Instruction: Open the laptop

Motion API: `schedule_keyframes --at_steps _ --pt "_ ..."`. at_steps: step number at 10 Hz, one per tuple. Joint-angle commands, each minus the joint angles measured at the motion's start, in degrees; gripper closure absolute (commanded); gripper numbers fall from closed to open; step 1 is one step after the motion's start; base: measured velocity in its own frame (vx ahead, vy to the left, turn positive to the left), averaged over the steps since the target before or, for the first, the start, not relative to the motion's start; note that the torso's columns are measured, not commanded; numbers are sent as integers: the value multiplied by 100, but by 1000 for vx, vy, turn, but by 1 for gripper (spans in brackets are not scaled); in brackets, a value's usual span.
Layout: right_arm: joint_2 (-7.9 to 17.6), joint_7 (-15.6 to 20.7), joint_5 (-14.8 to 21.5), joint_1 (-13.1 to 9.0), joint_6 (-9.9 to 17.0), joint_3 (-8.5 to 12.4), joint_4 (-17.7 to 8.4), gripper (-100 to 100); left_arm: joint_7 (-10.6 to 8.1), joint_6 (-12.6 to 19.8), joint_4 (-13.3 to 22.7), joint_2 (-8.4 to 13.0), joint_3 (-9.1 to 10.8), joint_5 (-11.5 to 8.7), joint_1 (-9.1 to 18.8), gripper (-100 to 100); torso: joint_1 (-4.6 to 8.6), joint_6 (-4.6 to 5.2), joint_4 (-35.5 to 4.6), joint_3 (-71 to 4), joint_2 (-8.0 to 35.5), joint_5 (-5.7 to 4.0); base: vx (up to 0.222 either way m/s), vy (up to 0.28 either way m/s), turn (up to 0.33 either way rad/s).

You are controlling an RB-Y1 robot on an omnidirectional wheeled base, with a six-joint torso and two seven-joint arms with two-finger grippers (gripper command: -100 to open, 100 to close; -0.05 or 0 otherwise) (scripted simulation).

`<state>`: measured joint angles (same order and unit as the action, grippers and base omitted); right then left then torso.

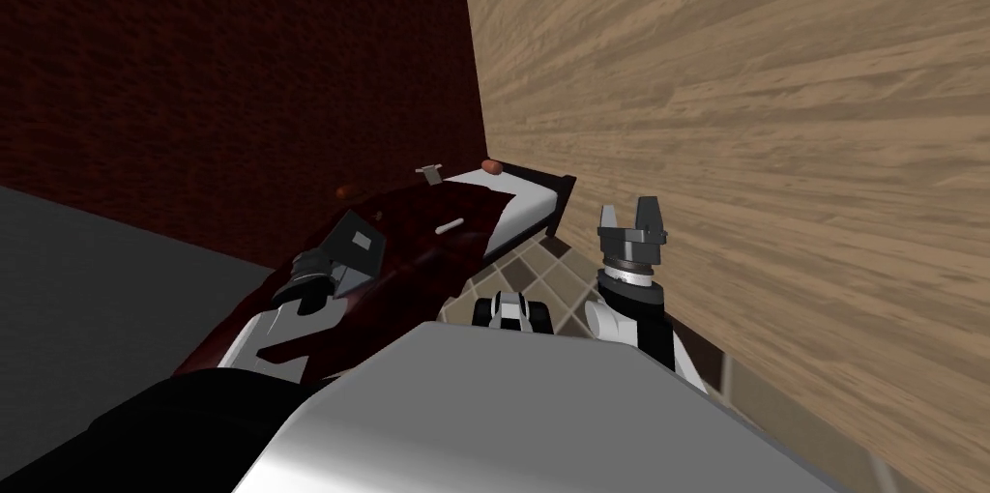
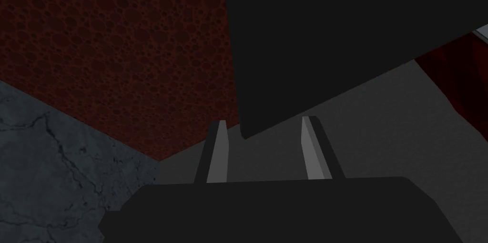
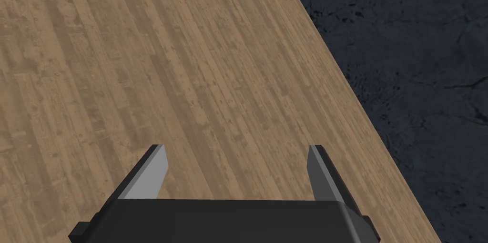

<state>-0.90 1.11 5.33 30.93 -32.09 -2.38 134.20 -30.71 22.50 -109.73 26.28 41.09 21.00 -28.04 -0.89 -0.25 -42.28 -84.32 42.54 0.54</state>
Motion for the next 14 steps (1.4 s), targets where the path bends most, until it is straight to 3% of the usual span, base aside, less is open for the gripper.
schedule_keyframes --at_steps 1,6,7,10,14 --pt "0 0 0 0 0 0 0 0 -262 260 -15 15 -21 -367 24 100 -2 -10 2 -1 -6 5 -72 72 -11" --pt "0 0 0 0 0 0 0 0 -702 665 -141 43 -67 -1007 102 100 34 16 21 -15 -33 12 -86 84 -1" --pt "0 0 0 0 0 0 0 0 -636 588 -193 66 -19 -909 108 100 35 26 25 -23 -46 12 -43 40 14" --pt "0 0 0 0 0 0 0 0 -977 582 27 -221 -85 -1390 386 100 50 57 22 -43 -67 -16 -83 102 23" --pt "0 0 0 1 0 0 0 0 -1232 566 210 -453 -148 -1766 609 100 73 67 34 -50 -86 -2 -72 102 4"
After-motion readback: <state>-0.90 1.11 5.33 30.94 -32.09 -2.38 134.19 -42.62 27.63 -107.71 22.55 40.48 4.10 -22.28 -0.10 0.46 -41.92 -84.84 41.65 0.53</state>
